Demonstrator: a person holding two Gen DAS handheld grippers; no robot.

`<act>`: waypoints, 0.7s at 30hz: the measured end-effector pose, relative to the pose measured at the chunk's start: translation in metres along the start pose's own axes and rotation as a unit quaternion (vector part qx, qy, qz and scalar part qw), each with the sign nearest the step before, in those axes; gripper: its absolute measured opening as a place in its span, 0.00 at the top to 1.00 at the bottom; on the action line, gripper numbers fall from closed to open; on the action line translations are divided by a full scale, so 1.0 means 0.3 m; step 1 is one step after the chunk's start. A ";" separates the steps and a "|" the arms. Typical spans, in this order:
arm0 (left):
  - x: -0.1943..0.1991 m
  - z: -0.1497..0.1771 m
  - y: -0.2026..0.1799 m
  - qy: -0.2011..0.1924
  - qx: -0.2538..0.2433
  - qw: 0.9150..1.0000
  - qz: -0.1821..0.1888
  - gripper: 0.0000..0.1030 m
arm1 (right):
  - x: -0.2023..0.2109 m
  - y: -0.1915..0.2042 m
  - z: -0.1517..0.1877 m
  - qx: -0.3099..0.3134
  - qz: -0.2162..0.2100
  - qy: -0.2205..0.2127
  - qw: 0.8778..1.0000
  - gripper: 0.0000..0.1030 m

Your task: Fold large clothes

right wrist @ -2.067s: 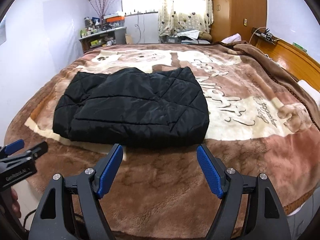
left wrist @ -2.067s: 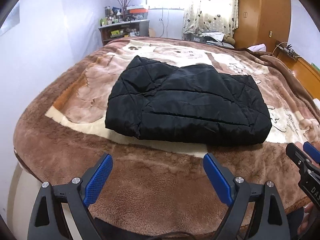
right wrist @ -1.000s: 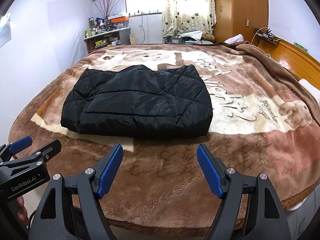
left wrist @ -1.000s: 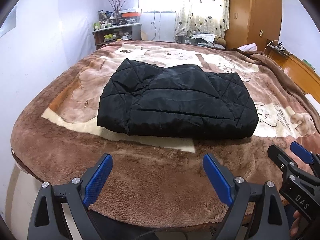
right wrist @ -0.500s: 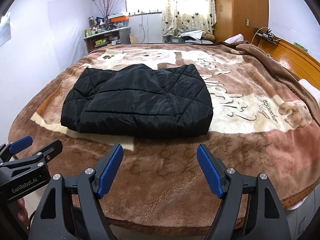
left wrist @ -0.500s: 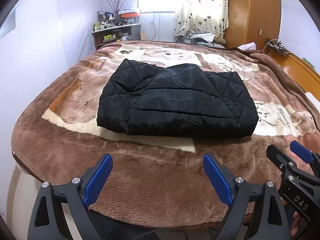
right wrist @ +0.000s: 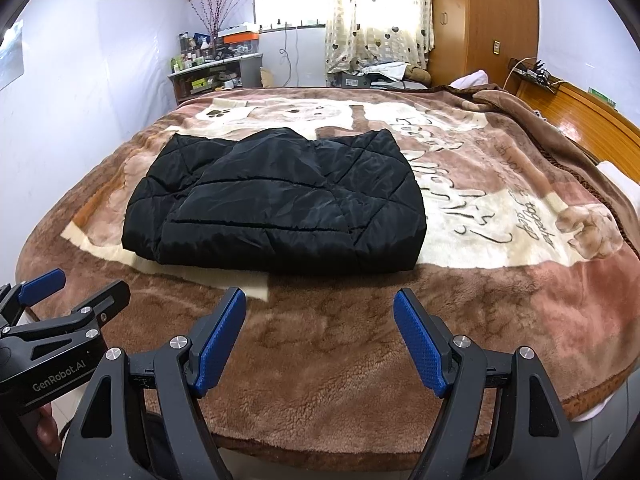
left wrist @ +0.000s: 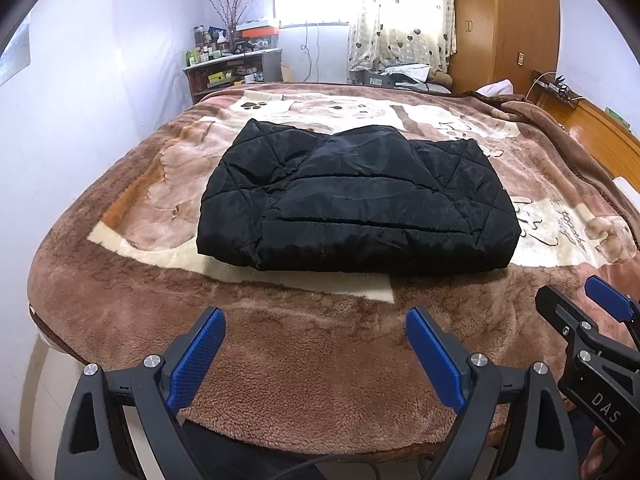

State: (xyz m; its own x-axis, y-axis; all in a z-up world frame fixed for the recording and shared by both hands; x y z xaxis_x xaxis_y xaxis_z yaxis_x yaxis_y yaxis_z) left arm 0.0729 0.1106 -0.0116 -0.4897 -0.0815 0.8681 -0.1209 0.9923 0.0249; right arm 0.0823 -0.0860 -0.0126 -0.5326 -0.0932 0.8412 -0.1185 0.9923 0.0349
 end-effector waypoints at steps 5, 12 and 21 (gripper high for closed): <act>0.001 0.002 -0.003 0.001 -0.001 1.000 0.000 0.11 | 0.000 0.000 0.001 0.000 0.000 0.000 1.000 0.26; -0.009 0.008 -0.014 0.006 -0.003 1.000 0.000 0.11 | -0.001 0.000 0.001 0.000 0.000 0.000 1.000 0.26; -0.015 0.009 -0.010 0.007 -0.002 1.000 -0.006 0.11 | -0.003 -0.007 0.005 0.001 -0.002 0.003 1.000 0.26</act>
State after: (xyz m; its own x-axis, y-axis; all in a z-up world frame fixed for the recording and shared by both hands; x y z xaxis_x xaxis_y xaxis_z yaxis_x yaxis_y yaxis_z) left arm 0.0732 0.1078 -0.0171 -0.4761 -0.0930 0.8744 -0.1234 0.9916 0.0383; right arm 0.0818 -0.0882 -0.0144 -0.5276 -0.0963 0.8440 -0.1214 0.9919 0.0373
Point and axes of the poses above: each gripper's, at about its wrist camera, not at the fingertips, and x roughly against the way its jaws point, y to its left, z to its underside, the point moved 9 cm from there along -x, roughly the way its jaws point, and after that the axes turned 12 degrees about y, right-handed, at the moved point
